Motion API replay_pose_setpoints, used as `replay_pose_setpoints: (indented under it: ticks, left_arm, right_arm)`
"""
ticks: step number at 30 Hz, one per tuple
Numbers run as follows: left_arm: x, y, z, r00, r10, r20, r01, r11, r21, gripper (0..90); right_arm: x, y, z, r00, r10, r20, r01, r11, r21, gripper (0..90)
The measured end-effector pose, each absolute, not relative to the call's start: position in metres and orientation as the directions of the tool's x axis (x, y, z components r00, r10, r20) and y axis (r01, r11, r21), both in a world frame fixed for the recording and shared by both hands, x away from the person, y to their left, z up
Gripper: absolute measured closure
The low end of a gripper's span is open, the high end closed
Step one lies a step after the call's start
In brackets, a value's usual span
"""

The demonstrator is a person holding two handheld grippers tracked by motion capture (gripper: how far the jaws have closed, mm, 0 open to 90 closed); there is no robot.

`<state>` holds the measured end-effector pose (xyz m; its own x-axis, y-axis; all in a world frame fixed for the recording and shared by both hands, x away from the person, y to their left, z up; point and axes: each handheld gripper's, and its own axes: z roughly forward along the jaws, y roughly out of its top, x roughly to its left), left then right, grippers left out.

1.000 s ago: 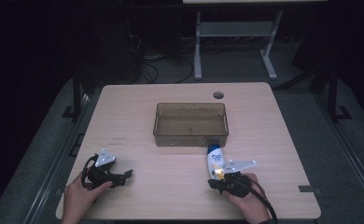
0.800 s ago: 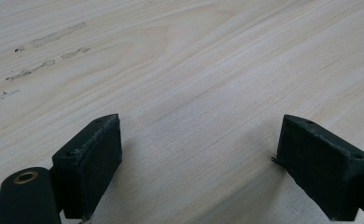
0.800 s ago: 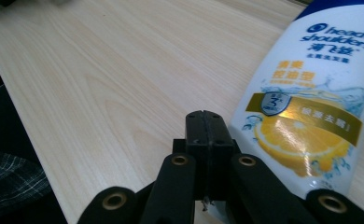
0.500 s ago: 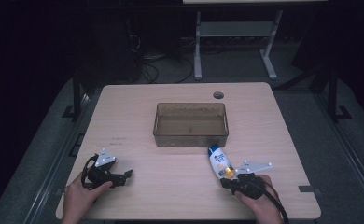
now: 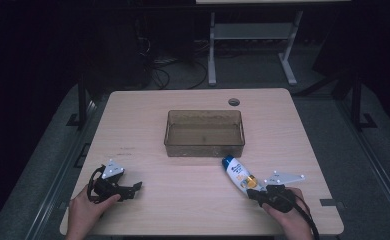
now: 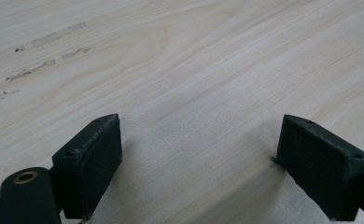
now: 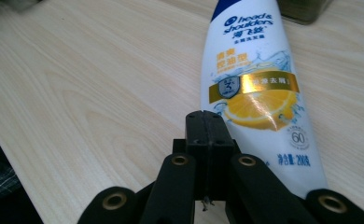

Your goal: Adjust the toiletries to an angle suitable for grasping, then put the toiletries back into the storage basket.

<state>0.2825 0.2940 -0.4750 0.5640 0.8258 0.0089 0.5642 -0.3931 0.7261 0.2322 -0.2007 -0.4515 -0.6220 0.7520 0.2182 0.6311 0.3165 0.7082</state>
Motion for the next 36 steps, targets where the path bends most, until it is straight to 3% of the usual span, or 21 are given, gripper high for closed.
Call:
replay_pose_setpoints:
  ticks: [13,28,36]
  left_arm:
    - [0.283,0.294,-0.475,0.564,0.826,0.009,0.564,-0.393,0.726,12.9]
    - [0.282,0.294,-0.475,0.564,0.826,0.009,0.564,-0.393,0.726,12.9]
    - [0.283,0.294,-0.475,0.564,0.826,0.009,0.564,-0.393,0.726,12.9]
  right_arm:
    - [0.232,-0.203,-0.449,-0.636,0.741,0.216,0.611,0.312,0.728,90.0]
    - [0.244,-0.202,-0.44,-0.629,0.749,0.209,0.603,0.3,0.739,56.3]
    - [0.258,-0.2,-0.433,-0.6,0.78,0.176,0.616,0.31,0.724,44.6]
